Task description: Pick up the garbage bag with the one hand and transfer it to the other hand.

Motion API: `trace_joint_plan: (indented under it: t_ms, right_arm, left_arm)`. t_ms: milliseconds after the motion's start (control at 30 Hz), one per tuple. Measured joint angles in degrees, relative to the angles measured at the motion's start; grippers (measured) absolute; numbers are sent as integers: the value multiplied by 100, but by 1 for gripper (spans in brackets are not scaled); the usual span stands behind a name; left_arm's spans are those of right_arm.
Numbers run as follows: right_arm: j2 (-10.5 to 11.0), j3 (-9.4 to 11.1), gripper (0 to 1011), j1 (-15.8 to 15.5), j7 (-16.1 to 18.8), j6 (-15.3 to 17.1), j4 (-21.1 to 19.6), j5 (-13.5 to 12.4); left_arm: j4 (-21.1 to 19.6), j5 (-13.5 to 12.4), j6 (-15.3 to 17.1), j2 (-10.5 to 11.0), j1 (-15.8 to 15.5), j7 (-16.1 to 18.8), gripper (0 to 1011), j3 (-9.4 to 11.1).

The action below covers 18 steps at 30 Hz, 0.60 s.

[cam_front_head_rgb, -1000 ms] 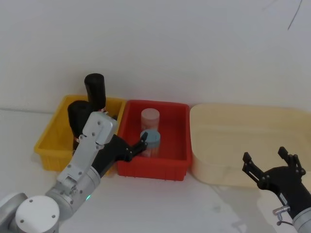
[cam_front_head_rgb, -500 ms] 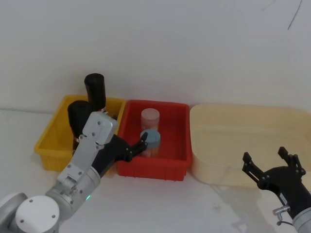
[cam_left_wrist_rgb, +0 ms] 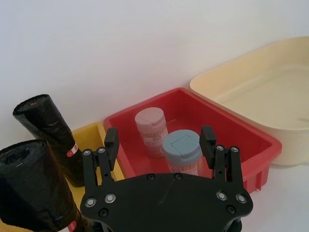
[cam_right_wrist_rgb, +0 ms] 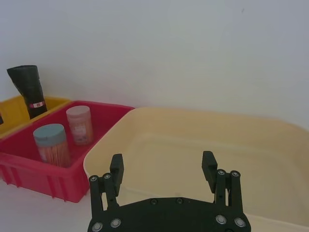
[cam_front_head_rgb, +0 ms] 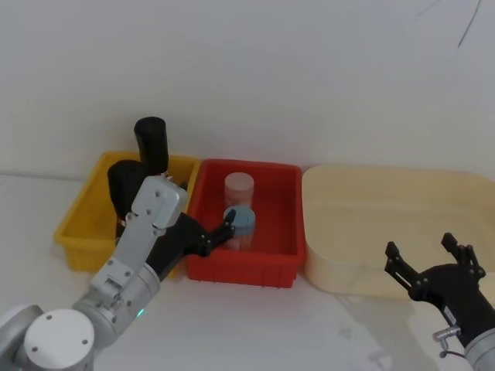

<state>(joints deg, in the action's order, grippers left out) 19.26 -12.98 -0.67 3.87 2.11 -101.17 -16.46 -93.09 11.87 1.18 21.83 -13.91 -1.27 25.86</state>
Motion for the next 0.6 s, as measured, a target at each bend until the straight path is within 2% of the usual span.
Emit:
trace_joint_plan:
  t_ms: [67, 267, 467, 600]
  right_arm:
    - [-8, -13, 1001, 30, 24, 46, 10, 0]
    - [-13, -76, 1001, 198, 160, 244, 48, -15]
    - [-13, -215, 1001, 483, 356, 512, 104, -23]
    - [-56, -360, 1001, 737, 491, 738, 167, 6]
  left_arm:
    - [0, 15, 21, 0, -11, -21, 1001, -5]
    - [-121, 225, 360, 54, -97, -253, 1001, -79]
    - [-508, 479, 866, 202, -51, -427, 1001, -232]
    - [-891, 700, 1355, 386, 88, -524, 1001, -431]
